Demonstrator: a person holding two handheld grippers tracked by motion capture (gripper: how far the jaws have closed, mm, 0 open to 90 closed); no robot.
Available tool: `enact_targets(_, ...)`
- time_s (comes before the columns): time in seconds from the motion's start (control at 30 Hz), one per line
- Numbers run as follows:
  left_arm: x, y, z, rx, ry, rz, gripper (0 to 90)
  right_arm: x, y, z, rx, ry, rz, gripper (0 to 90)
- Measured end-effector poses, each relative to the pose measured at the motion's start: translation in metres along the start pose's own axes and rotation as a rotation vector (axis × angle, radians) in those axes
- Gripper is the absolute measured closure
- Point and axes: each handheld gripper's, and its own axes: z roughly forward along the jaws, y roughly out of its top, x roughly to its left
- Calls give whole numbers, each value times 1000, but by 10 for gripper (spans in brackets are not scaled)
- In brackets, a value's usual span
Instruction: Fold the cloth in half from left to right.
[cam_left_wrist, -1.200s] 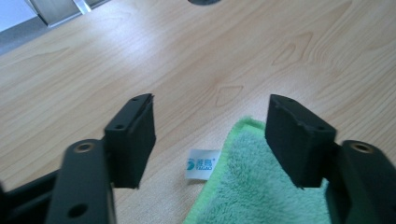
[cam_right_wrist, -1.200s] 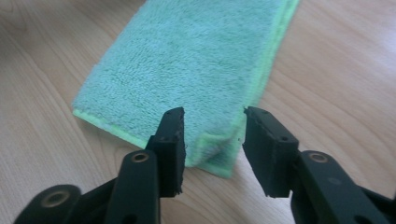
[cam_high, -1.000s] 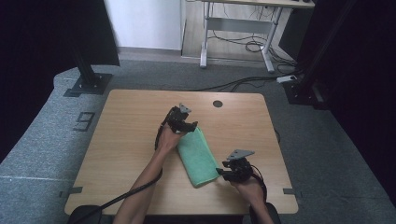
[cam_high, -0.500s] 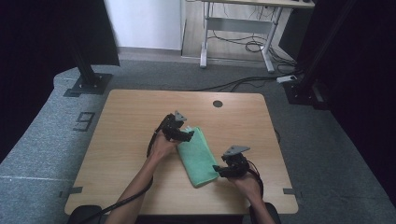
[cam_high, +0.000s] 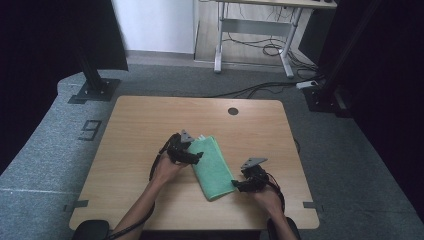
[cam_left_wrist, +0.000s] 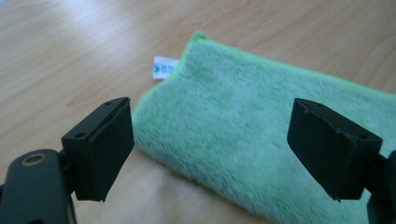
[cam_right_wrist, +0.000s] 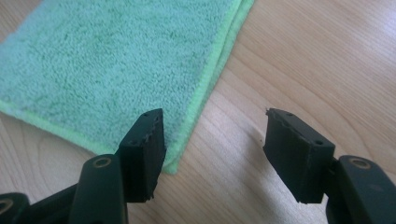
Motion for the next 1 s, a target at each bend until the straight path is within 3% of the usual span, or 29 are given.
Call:
enact_targets(0.1,-7,-9,-2,15,6,11,146,-1,-1,0,9,-6,-12,370)
enact_targets(0.33,-17,-28,0,39,-11,-13,145,-4,-5,3,-6,-2,-13,345)
enact_targets(0.5,-20,-36,8,77,13,-3,145,-6,-9,4,-28,12,7,342)
enact_targets(0.7,-15,-39,8,81,13,-36,140,0,-9,4,-31,19,6,353)
enact_targets(1.0,2,-47,3,83,3,-85,138,22,-1,11,-32,63,-55,353)
